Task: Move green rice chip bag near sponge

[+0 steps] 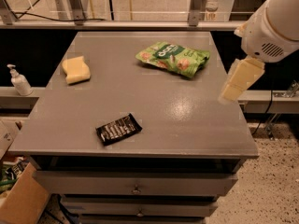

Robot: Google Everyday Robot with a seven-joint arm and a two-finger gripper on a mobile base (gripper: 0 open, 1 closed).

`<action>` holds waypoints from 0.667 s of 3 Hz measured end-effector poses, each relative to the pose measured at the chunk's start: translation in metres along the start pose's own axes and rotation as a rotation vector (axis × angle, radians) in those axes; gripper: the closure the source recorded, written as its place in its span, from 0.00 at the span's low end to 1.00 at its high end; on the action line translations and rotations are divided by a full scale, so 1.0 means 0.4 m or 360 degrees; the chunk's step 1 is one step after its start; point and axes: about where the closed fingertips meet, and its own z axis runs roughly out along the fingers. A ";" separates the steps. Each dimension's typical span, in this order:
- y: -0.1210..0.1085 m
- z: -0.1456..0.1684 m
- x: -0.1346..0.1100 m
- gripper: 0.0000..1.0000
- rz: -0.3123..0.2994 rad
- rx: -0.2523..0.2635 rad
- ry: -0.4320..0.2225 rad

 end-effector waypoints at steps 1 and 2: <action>-0.066 0.100 -0.037 0.00 0.0067 0.0062 -0.0054; -0.135 0.204 -0.063 0.00 0.0154 0.0090 -0.0096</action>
Offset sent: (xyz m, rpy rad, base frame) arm 0.1489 0.0304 -0.0748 0.1413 -0.0642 -0.1438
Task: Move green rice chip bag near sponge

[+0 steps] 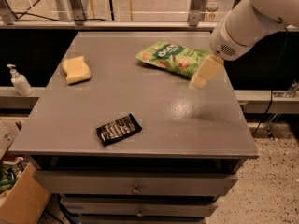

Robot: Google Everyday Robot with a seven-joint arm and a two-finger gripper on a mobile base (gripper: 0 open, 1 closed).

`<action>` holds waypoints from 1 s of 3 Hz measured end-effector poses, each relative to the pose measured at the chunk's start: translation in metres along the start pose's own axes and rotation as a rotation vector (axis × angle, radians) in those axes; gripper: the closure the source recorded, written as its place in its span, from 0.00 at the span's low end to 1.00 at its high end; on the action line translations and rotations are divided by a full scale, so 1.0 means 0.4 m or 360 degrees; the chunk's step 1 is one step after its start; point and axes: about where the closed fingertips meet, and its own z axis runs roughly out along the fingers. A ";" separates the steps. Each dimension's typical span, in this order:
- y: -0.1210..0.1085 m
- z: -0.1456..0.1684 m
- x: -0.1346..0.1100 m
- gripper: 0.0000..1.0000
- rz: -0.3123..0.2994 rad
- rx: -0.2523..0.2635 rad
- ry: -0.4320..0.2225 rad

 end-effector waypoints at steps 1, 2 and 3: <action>-0.059 0.094 -0.016 0.00 0.0105 0.0007 -0.0042; -0.100 0.179 -0.030 0.00 0.0191 -0.0002 -0.0076; -0.121 0.245 -0.040 0.00 0.0264 -0.0025 -0.0115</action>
Offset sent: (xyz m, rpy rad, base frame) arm 0.1095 0.0125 -0.0590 0.1544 0.0132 -0.1274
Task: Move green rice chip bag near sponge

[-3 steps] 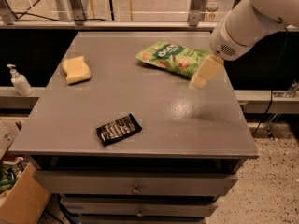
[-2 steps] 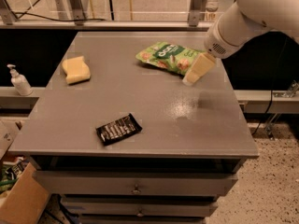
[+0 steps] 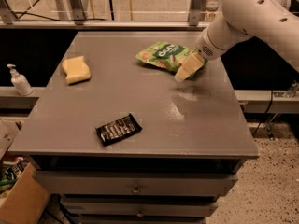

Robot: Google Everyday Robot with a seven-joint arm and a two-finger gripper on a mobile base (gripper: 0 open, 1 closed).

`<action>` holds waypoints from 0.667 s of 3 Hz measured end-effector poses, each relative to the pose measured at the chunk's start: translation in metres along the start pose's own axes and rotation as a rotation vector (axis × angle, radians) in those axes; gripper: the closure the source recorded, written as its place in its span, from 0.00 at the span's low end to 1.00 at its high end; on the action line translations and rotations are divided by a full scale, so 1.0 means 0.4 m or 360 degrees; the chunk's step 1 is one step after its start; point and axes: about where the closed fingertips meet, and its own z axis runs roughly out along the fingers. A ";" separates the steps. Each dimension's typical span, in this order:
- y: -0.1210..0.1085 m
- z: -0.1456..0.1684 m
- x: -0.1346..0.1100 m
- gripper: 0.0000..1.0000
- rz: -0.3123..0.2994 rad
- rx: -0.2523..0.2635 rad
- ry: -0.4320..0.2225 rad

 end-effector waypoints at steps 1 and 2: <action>-0.012 0.045 -0.019 0.00 0.0052 -0.0023 -0.0061; -0.010 0.076 -0.032 0.18 0.0091 -0.0042 -0.0128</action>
Offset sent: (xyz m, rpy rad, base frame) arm 0.0324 0.0224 -0.0201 0.1594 -0.0256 -0.0168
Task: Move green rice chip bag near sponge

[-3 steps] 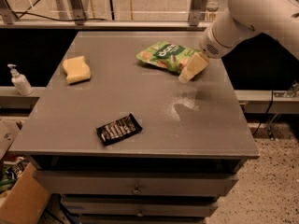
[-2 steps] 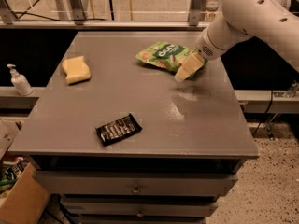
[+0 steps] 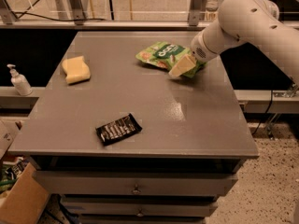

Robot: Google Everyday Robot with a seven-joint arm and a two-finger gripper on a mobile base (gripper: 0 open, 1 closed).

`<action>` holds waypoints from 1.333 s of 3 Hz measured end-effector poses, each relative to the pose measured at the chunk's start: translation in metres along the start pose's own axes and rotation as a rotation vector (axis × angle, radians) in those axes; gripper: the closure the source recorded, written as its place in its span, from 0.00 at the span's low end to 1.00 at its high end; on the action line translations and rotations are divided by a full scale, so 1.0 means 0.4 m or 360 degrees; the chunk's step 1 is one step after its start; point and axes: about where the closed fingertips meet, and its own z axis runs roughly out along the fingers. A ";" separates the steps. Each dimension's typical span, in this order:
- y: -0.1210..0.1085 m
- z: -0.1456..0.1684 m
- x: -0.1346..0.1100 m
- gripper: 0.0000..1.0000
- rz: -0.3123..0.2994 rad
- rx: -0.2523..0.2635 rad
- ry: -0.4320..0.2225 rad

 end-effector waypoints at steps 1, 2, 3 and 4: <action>0.008 0.012 -0.009 0.42 0.0015 -0.0016 -0.0050; 0.017 0.017 -0.017 0.65 0.0020 -0.0038 -0.0090; 0.036 -0.005 -0.058 0.89 -0.0022 -0.0068 -0.0181; 0.070 -0.047 -0.121 1.00 -0.0126 -0.0073 -0.0288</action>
Offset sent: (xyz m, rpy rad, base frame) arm 0.0005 0.0135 0.0024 0.0893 -0.0271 0.0256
